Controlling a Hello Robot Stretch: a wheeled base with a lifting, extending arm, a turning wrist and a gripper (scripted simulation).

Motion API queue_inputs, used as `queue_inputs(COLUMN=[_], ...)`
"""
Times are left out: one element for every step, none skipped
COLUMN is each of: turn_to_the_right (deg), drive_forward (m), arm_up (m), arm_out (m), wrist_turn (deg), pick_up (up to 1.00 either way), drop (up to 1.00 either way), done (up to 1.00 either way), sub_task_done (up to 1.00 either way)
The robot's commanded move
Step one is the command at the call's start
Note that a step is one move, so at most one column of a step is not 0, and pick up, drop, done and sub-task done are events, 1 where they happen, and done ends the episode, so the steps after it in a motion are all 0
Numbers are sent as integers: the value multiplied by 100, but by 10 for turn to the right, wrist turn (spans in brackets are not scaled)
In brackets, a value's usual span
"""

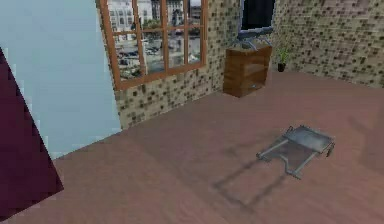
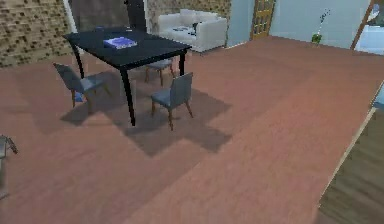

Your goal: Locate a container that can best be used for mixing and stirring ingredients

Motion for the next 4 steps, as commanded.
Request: queue_inputs(turn_to_the_right=[0, 0, 450, 30], drive_forward=[100, 70, 0, 0], arm_up=[0, 0, 0, 0], arm_out=[0, 0, 0, 0], wrist_turn=[0, 0, 0, 0], pick_up=[0, 0, 0, 0], drop=[0, 0, 0, 0], done=[0, 0, 0, 0], sub_task_done=[0, 0, 0, 0])
